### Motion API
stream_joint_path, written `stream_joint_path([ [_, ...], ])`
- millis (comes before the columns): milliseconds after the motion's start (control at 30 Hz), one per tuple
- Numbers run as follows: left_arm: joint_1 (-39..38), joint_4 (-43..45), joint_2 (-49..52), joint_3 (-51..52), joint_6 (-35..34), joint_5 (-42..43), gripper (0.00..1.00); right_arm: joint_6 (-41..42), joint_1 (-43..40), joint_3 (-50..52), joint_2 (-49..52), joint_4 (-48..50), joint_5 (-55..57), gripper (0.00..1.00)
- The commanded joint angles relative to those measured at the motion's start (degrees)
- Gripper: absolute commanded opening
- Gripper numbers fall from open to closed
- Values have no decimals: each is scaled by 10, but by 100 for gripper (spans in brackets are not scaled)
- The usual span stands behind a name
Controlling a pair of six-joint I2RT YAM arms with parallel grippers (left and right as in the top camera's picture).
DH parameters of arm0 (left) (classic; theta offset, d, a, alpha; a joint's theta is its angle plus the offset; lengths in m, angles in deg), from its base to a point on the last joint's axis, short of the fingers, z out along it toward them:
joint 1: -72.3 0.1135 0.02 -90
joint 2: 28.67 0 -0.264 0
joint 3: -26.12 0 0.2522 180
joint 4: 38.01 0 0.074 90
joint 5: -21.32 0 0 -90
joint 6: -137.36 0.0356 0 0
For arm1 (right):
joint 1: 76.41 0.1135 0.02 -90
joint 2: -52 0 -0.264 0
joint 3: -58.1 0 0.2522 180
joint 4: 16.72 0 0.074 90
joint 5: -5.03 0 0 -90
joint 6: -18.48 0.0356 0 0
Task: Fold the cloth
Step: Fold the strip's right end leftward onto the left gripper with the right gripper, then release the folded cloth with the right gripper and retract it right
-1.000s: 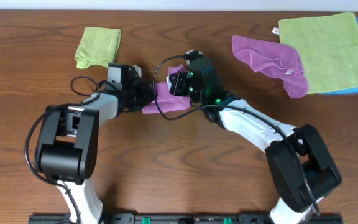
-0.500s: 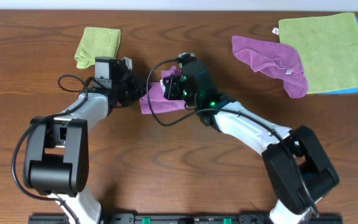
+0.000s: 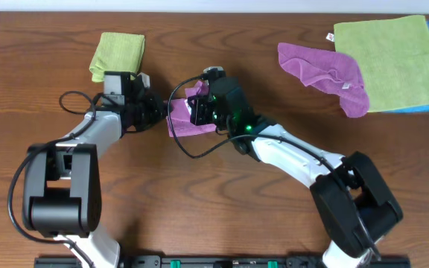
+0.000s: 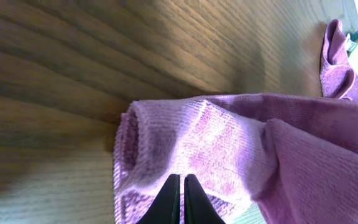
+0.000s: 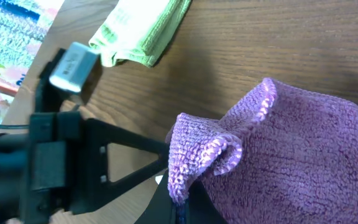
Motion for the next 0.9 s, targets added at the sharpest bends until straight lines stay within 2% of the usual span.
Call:
stream_joint_path([
  [0,10,-16,-30,-10,36,-22,6,-12,12,-19,25,1,-1,1],
  [200,22,-51,-60,-10,62,-59,6,-14,25,-41,53,-1,0,1],
  [800,44,-93,-72,-10,71,-56,6,-20,31,-79,113,1,11,2],
  [833,44,-93,-72,-10,71,-53,6,-20,31,-79,113,1,10,7],
  [867,44,-93,-72,-10,71,-52,6,-22,32,-79,113,1,10,16],
])
